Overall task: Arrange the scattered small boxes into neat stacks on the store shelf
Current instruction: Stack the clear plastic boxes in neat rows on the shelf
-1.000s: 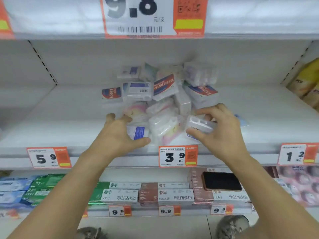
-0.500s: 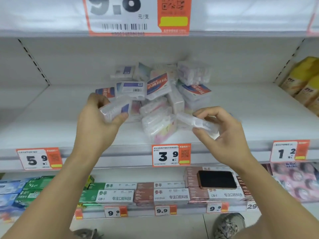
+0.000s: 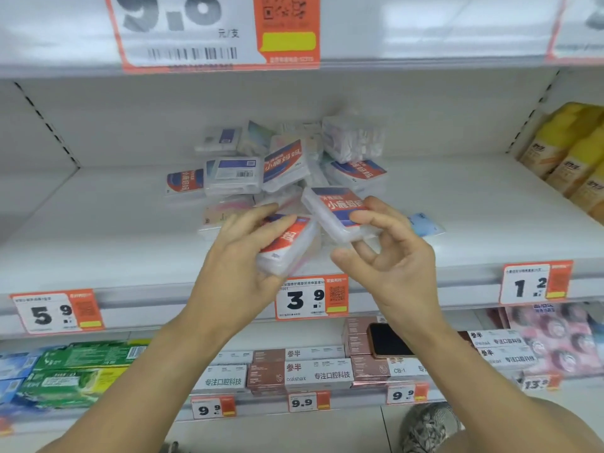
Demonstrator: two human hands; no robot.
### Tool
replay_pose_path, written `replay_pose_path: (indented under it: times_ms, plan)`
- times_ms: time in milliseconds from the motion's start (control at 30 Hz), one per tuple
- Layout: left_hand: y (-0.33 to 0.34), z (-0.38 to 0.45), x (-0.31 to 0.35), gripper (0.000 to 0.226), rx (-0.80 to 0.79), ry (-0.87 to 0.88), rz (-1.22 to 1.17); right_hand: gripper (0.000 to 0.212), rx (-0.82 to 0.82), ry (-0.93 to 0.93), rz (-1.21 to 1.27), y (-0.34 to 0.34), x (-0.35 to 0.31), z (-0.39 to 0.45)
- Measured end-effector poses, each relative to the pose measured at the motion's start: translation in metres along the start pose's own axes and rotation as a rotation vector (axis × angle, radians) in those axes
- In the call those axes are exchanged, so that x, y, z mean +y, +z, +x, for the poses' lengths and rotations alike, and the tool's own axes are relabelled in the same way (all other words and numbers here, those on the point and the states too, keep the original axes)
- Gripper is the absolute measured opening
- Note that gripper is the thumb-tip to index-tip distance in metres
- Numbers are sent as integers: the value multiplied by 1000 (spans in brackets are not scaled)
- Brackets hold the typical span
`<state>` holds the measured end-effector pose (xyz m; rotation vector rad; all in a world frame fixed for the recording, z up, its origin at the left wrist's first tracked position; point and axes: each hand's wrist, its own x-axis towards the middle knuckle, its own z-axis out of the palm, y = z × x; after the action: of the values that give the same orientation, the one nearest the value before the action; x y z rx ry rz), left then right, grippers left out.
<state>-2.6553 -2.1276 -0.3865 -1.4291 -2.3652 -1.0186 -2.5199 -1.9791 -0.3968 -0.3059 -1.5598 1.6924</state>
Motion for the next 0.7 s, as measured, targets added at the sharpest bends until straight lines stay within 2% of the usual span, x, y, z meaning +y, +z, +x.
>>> replay_pose_path:
  times_ms: [67, 167, 300, 400, 533, 600, 700]
  plan:
    - [4, -1, 5, 68, -62, -9, 0, 42, -5, 10, -22, 1, -1, -2]
    - [9, 1, 13, 63, -45, -8, -17, 35, 53, 5, -95, 0, -3, -2]
    - [24, 13, 26, 57, 17, -6, -27, 30, 254, -7, -182, -24, -9, 16]
    - [43, 29, 50, 49, -13, 28, -39, 34, 419, -52, -390, -66, -21, 33]
    - [85, 62, 91, 37, -94, 177, -64, 36, 558, -51, -710, -137, -37, 42]
    - [113, 79, 112, 34, -113, 193, -52, 36, 594, -24, -784, -167, -39, 41]
    - [153, 98, 143, 40, -158, 190, -32, 39, 641, -41, -821, -201, -36, 38]
